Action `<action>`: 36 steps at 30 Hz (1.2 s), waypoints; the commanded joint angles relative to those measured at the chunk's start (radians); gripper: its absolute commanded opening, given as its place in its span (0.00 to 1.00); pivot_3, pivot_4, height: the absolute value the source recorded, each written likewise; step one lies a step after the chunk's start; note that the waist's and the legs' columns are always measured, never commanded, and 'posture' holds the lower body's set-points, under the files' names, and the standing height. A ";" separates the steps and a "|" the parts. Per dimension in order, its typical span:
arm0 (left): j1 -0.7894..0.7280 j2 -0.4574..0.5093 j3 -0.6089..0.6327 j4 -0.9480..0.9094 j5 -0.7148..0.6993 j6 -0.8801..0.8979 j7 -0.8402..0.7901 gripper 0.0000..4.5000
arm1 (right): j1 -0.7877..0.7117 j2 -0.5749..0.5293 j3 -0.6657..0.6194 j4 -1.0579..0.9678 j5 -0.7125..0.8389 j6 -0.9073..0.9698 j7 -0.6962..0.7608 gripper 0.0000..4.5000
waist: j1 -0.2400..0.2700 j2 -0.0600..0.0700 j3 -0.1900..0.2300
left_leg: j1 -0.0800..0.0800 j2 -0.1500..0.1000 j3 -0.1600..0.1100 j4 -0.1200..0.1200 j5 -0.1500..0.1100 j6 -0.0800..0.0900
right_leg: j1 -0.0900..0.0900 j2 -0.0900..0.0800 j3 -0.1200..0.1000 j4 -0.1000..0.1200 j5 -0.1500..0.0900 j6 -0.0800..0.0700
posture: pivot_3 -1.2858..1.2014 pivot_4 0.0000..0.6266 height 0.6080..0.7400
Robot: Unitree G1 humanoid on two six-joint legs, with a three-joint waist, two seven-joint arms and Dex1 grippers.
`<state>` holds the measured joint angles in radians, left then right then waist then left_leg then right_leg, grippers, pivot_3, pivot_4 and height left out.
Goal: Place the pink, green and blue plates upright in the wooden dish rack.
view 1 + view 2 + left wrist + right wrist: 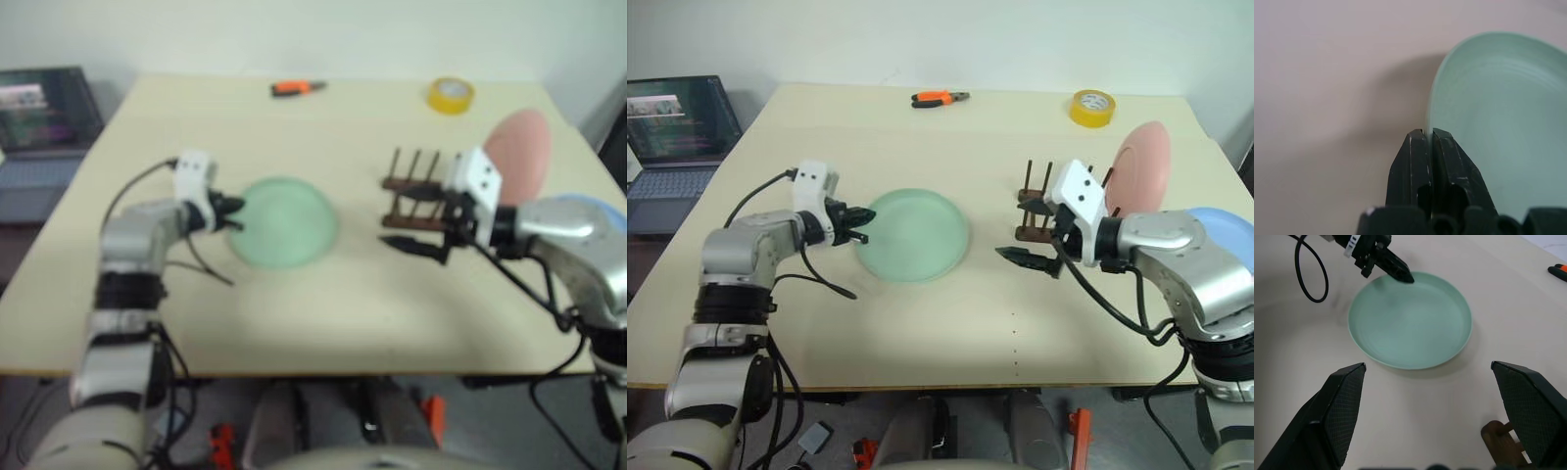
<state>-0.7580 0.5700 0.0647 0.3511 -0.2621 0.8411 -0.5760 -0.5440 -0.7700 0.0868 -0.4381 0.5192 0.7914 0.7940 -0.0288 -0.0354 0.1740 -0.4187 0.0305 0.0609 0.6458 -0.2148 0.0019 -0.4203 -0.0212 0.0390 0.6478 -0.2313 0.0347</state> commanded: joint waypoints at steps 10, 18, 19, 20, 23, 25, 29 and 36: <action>-0.202 -0.081 0.039 -0.069 -0.009 0.033 0.123 0.01 | -0.112 0.145 0.266 0.054 -0.290 -0.182 -0.041 1.00 | -0.001 0.000 0.000 | -0.001 -0.001 0.000 0.000 0.000 0.000 | 0.000 0.001 0.000 0.000 0.000 0.000 | 0.52 0.24 1.00; -0.241 -0.110 0.043 -0.162 -0.031 0.127 0.161 0.01 | -0.177 0.259 0.422 0.246 -0.572 -0.341 -0.135 1.00 | -0.003 0.000 0.000 | 0.000 0.000 0.000 0.000 0.000 -0.001 | -0.001 0.001 0.000 0.002 0.000 0.000 | 0.52 0.24 1.00; -0.241 -0.111 0.043 -0.176 -0.035 0.137 0.160 0.01 | -0.179 0.268 0.427 0.268 -0.595 -0.357 -0.144 1.00 | -0.003 0.000 0.000 | 0.000 -0.001 0.000 0.000 0.001 -0.001 | -0.001 0.001 0.000 0.002 0.000 0.000 | 0.52 0.24 1.00; -0.240 -0.112 0.042 -0.186 -0.037 0.146 0.161 0.01 | -0.180 0.278 0.427 0.285 -0.612 -0.370 -0.149 1.00 | -0.002 0.000 0.000 | 0.000 -0.001 0.000 0.000 0.001 -0.001 | -0.001 0.001 0.000 0.002 0.000 0.000 | 0.52 0.24 1.00; -0.234 -0.112 0.044 -0.207 -0.040 0.168 0.164 0.01 | -0.174 0.299 0.423 0.315 -0.644 -0.394 -0.146 1.00 | -0.002 0.000 0.000 | 0.000 -0.001 0.000 0.000 0.001 -0.001 | -0.001 0.001 0.001 0.001 0.000 0.000 | 0.52 0.24 1.00; -0.235 -0.113 0.048 -0.212 -0.045 0.177 0.168 0.01 | -0.169 0.310 0.418 0.326 -0.656 -0.404 -0.142 1.00 | -0.002 0.000 0.000 | 0.000 -0.001 0.000 0.000 0.001 -0.001 | -0.001 0.001 0.000 0.001 0.000 0.000 | 0.52 0.24 1.00; -0.236 -0.111 0.045 -0.217 -0.049 0.187 0.169 0.00 | -0.161 0.326 0.412 0.343 -0.678 -0.423 -0.139 0.78 | -0.003 0.000 0.000 | 0.000 -0.001 0.000 0.000 0.001 -0.001 | -0.001 0.001 0.000 0.002 0.000 0.000 | 0.52 0.24 1.00; -0.233 -0.108 0.040 -0.209 -0.046 0.186 0.170 0.00 | -0.155 0.342 0.403 0.360 -0.694 -0.439 -0.138 0.20 | -0.003 0.000 0.000 | 0.000 -0.001 0.000 0.000 0.001 -0.001 | -0.001 0.001 0.000 0.002 0.000 0.000 | 0.52 0.24 1.00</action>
<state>-0.9636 0.4555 0.0856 0.1870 -0.2976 1.0381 -0.4034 -0.6923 -0.4337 0.5232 -0.0636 -0.1661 0.3778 0.6574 -0.0314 -0.0356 0.1741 -0.4187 0.0300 0.0606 0.6459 -0.2142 0.0008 -0.4212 -0.0203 0.0393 0.6498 -0.2311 0.0342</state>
